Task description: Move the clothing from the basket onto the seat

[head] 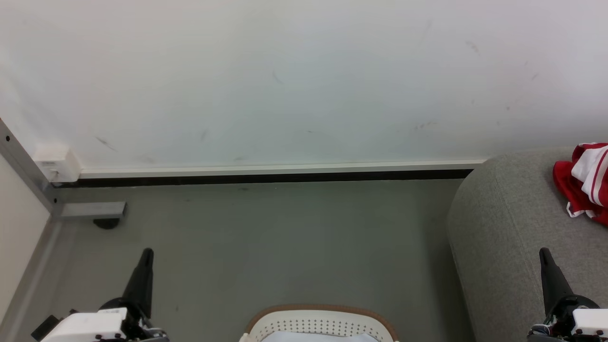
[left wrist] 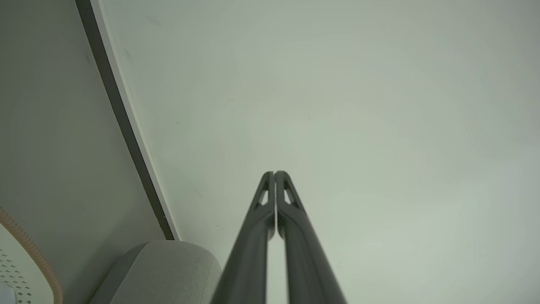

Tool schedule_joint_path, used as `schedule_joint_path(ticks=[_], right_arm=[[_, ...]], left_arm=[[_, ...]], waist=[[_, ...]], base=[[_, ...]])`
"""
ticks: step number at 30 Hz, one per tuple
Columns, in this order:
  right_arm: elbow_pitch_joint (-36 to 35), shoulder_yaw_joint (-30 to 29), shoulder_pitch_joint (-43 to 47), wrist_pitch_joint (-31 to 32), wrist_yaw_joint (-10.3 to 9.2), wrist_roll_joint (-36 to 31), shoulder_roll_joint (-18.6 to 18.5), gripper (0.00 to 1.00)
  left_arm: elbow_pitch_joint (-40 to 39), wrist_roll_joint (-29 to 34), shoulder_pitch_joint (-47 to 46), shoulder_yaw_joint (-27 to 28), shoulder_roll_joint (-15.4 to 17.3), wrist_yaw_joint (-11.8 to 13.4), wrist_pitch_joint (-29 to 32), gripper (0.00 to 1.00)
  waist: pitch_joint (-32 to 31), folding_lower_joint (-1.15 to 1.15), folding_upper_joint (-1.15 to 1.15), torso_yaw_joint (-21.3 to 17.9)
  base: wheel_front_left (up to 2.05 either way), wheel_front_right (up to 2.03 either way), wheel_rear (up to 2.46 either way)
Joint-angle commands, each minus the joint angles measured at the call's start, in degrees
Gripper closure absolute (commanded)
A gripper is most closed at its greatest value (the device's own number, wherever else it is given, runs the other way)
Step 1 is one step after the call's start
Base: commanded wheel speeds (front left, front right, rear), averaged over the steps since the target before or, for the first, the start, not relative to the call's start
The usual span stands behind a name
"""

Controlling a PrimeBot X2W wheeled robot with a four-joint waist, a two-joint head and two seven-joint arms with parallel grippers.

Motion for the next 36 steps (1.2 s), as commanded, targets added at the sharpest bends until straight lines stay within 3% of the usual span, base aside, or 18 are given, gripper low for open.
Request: schedule_joint_path(ticks=[1, 36], right_arm=[[-0.2, 0.1, -0.5, -0.2, -0.12, 0.4, -0.4, 1.0], [-0.2, 0.8, -0.4, -0.7, -0.12, 1.1, -1.0, 1.0]], left_arm=[[-0.1, -0.7, -0.5, 0.1, 0.1, -0.1, 0.2, 1.0], [-0.2, -0.7, -0.5, 0.1, 0.1, -0.1, 0.2, 1.0]], waist=[[0.0, 0.0, 0.0, 0.0], [0.0, 0.0, 0.0, 0.0]], base=[[0.0, 0.0, 0.0], [0.0, 0.0, 0.0]])
